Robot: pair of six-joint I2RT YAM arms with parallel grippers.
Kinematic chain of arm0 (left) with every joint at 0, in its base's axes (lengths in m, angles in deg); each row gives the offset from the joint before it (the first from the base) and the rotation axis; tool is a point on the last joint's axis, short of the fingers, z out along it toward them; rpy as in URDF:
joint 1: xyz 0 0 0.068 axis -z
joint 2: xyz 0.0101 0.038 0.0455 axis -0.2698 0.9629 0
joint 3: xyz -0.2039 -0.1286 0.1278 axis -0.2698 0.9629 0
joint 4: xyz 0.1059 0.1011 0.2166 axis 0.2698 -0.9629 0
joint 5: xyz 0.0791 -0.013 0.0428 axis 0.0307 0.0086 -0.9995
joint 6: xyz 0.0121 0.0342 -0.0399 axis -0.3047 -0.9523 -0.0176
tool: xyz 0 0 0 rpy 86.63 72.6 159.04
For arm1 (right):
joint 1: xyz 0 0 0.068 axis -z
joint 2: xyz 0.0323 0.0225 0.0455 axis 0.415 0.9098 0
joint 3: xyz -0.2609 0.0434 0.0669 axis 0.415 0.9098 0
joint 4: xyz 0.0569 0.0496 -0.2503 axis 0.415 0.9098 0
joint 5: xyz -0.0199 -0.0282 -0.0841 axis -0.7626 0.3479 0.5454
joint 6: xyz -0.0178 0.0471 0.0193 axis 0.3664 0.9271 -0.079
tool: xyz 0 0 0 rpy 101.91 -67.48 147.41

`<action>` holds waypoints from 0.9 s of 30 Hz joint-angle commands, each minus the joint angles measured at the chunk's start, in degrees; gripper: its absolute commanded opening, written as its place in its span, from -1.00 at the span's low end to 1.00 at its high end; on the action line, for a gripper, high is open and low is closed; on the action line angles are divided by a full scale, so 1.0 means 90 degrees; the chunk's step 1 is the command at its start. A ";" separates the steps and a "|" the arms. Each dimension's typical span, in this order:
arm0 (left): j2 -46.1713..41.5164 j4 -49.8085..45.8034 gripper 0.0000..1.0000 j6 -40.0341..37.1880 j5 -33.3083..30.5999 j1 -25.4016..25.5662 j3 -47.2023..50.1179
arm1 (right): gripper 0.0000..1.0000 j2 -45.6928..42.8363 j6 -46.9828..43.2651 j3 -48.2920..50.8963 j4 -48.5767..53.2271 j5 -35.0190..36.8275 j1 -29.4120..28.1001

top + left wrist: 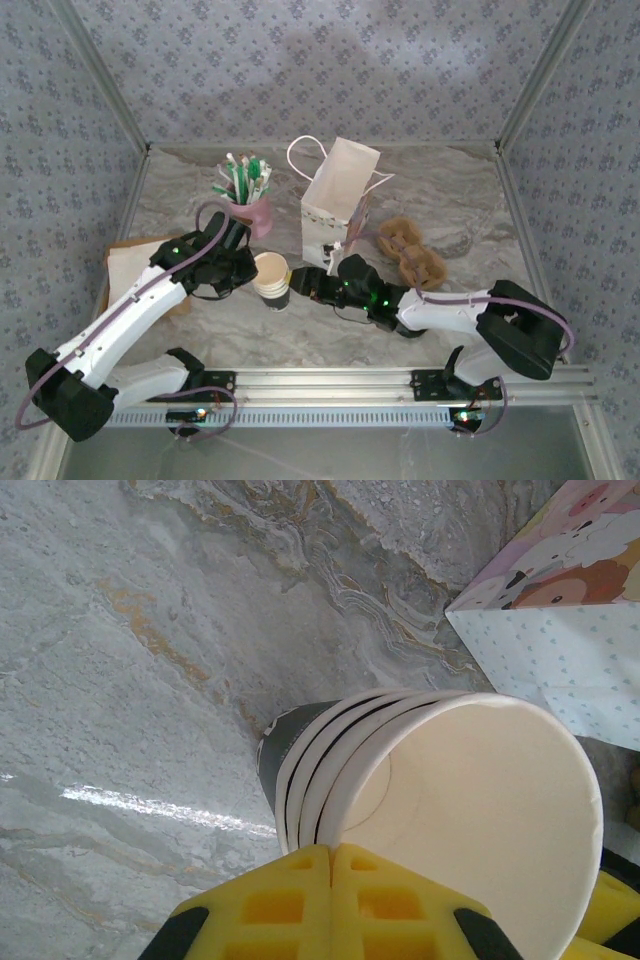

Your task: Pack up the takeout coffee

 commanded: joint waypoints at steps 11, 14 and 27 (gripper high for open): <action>-0.0131 0.0048 -1.00 0.0033 0.0063 0.0043 0.0028 | -0.08 0.0451 0.0335 0.0129 -0.0827 -0.0174 0.0111; -0.0141 0.0055 -1.00 0.0041 0.0084 0.0050 0.0021 | -0.08 0.0547 0.0366 0.0132 -0.0914 -0.0187 0.0116; -0.0341 0.0157 -1.00 0.0117 0.0152 0.0049 -0.0088 | -0.11 0.0795 0.0425 0.0159 -0.0789 -0.0091 0.0115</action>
